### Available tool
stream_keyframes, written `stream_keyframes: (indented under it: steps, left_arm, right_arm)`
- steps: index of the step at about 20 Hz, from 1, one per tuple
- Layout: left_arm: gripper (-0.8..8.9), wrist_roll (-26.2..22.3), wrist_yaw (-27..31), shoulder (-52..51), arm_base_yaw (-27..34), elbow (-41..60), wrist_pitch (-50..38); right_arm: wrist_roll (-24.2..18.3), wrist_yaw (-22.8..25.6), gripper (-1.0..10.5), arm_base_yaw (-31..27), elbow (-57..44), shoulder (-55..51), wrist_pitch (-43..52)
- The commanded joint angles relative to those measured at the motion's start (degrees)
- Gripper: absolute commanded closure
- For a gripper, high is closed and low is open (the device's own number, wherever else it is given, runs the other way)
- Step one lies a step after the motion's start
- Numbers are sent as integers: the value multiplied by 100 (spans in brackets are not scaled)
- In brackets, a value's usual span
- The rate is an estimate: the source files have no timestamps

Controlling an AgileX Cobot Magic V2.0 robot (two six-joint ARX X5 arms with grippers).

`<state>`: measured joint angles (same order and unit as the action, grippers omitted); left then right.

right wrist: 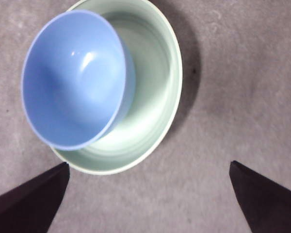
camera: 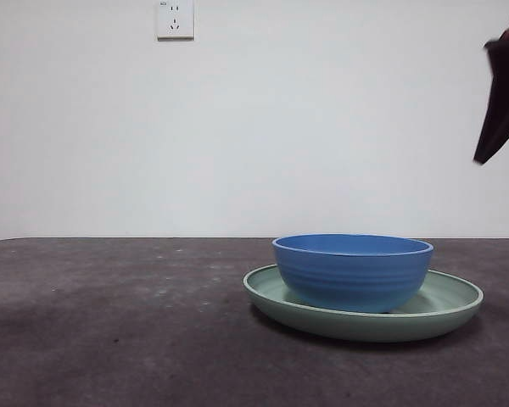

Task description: Pick up the blue bowl, put it on the green plate, put it on desk

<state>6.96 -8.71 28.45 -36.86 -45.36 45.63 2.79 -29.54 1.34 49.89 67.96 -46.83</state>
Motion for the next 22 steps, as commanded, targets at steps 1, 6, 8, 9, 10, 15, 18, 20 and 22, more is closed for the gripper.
stream_keyframes:
  steps: [1, 6, 8, 9, 10, 15, 18, 20, 22]
  left_arm:
    - [251, 13, 9, 17, -33, -48, -46]
    - [251, 11, 9, 17, -33, -48, -46]
    - [251, 11, 7, 17, -33, -48, -48]
    - [251, 11, 9, 17, -33, -48, -46]
    - [251, 11, 9, 17, -33, -48, -48]
    - [251, 11, 9, 17, -33, -48, -48]
    - [251, 11, 9, 17, -33, -48, -48]
    - [251, 11, 9, 17, -33, -48, -46]
    - [251, 11, 9, 17, -33, -48, -48]
  right_arm:
    - [-173, 13, 483, 114, 105, 339, 280]
    - [-245, 304, 568, 302, 105, 964, 765]
    - [-247, 304, 568, 339, 105, 1150, 831]
    - [-251, 304, 569, 354, 105, 1257, 868]
    - [-251, 308, 569, 380, 105, 1366, 931]
    - [-245, 304, 601, 492, 105, 1805, 1246]
    - [-243, 302, 686, 564, 101, 1923, 1405]
    - [-236, 304, 722, 601, 101, 1961, 1453]
    - [-214, 304, 726, 603, 101, 1978, 1469]
